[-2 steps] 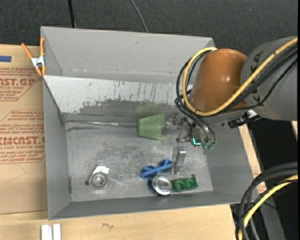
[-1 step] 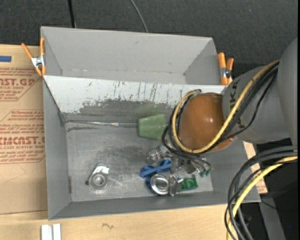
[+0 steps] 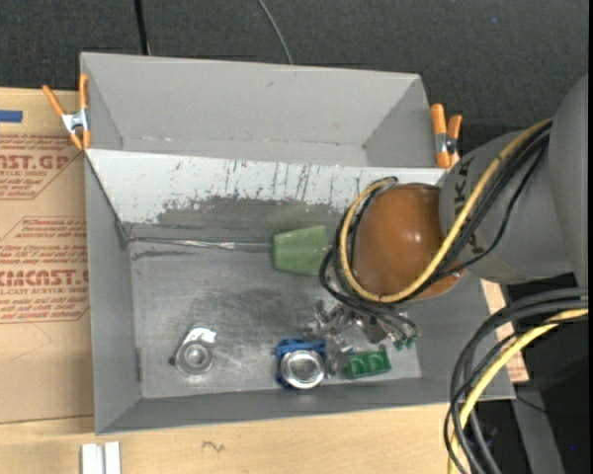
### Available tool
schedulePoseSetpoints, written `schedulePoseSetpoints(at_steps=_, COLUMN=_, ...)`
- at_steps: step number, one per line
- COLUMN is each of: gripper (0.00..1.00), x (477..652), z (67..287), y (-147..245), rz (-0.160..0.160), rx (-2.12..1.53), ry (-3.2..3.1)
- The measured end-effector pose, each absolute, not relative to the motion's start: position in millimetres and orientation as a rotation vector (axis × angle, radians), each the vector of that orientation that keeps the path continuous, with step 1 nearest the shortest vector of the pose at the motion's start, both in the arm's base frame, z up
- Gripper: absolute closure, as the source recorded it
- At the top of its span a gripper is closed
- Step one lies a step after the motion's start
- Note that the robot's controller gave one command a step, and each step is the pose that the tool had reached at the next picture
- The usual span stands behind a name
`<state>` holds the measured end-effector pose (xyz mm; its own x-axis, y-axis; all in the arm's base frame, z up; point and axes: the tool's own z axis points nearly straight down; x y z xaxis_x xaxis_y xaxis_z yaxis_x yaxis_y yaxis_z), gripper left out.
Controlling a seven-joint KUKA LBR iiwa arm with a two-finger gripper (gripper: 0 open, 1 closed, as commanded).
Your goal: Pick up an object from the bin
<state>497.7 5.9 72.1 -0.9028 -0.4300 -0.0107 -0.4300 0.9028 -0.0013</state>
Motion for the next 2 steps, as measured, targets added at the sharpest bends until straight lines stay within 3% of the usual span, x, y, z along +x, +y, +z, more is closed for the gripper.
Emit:
schedulePoseSetpoints(at_steps=1, gripper=1.00, x=490.4, z=173.6, y=47.7, rz=0.001, rx=-0.628, ry=3.070)
schedulePoseSetpoints(at_steps=2, gripper=1.00, x=499.9, z=312.6, y=35.0, rz=-0.003, rx=-0.627, ry=3.066)
